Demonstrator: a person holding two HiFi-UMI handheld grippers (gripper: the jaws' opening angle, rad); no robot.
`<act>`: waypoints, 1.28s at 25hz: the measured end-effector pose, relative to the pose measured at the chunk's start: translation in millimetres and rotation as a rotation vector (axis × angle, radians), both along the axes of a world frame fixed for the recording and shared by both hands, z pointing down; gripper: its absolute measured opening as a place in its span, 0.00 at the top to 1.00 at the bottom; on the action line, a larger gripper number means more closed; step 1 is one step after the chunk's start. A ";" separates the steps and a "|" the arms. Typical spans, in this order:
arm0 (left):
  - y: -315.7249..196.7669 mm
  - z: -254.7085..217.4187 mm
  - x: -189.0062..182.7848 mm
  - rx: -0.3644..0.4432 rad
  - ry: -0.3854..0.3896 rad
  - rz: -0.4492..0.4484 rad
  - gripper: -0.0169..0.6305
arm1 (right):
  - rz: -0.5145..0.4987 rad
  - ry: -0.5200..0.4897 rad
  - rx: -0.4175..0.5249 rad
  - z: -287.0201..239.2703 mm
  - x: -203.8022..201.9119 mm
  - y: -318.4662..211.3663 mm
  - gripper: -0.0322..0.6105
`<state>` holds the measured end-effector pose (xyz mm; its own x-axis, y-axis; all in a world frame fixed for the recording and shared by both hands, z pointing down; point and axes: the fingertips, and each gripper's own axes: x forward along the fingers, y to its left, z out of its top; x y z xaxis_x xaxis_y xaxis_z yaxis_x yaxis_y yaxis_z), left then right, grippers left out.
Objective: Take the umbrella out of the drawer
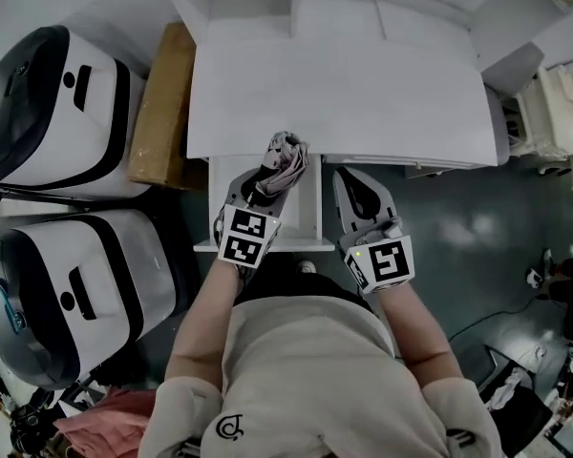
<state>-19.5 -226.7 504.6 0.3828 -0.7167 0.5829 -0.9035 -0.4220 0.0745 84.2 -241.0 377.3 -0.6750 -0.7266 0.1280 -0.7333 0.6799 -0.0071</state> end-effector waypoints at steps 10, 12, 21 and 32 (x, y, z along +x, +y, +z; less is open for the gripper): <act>4.5 -143.1 -9.4 0.328 0.064 -0.016 0.65 | 0.011 -0.036 0.108 -62.9 3.7 0.2 0.94; 5.5 -161.6 -16.4 0.377 0.086 -0.028 0.65 | 0.016 -0.054 0.131 -70.1 3.1 -0.1 0.94; 18.9 -224.4 -50.2 0.535 0.083 -0.106 0.65 | -0.066 -0.070 0.174 -92.3 -9.5 10.2 0.94; 19.4 -238.7 -58.3 0.586 0.092 -0.124 0.64 | -0.096 -0.076 0.193 -98.2 -9.7 9.7 0.94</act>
<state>-77.7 -207.3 265.9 0.3064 -0.9508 0.0465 -0.9493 -0.3088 -0.0584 74.5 -231.3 279.0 -0.7445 -0.6648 -0.0612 -0.6676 0.7405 0.0769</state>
